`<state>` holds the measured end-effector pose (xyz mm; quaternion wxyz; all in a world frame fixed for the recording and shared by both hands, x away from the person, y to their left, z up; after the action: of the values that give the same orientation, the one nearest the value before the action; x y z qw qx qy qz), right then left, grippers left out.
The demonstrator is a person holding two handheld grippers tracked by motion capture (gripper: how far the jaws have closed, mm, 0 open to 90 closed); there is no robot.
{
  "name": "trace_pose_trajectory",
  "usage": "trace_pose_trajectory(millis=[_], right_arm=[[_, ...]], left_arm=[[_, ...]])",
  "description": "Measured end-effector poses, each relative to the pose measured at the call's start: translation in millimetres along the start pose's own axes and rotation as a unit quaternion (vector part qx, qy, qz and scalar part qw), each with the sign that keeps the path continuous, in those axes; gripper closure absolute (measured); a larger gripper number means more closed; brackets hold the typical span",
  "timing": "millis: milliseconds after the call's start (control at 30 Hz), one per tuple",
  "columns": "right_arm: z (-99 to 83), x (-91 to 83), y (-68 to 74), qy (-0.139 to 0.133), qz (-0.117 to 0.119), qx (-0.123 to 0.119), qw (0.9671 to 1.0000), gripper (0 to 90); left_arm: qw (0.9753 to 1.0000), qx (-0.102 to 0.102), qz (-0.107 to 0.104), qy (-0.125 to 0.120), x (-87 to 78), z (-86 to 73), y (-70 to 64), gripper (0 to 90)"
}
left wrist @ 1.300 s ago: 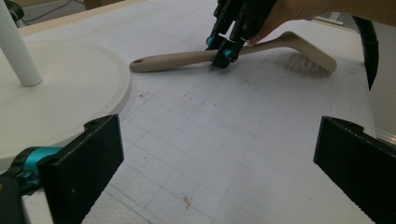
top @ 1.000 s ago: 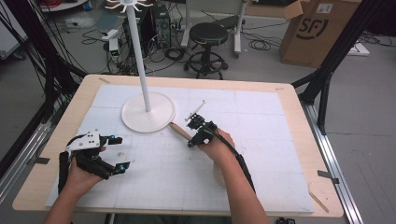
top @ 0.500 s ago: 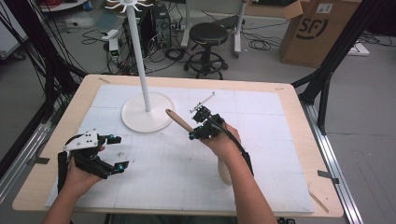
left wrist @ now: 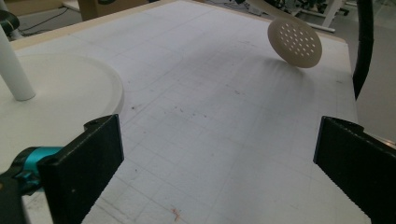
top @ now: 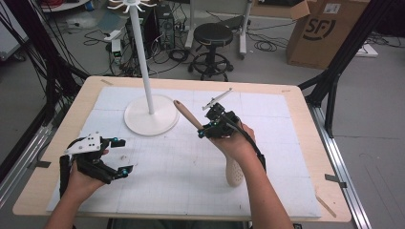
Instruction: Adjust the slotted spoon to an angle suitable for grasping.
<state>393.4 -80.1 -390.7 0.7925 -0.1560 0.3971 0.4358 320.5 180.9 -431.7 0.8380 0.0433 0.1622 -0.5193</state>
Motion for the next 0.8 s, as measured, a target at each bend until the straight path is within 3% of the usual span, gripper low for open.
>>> trace_pose_trajectory(millis=[567, 800], right_arm=[[11.3, -44.5, 0.8, -0.056, -0.006, -0.013, 0.9983, 75.2], [17.8, -58.3, 4.4, -0.079, 0.005, -0.019, 0.9967, 75.3]], left_arm=[[0.9999, -0.001, 0.001, -0.014, -3.0, 6.9, -1.5, 2.1], [0.9998, 0.003, 0.001, -0.021, -5.3, 13.7, -4.6, 2.1]])
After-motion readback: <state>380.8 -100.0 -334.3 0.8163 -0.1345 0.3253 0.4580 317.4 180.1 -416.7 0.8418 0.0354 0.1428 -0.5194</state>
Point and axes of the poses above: each handheld gripper's, and its own axes: x roughly forward along the jaws, z roughly out of its top, y roughly to its left, the point moved 9 cm from there along x, roughly forward along the jaws, and after that the axes turned 2 degrees about -y, right-handed, at the moved point
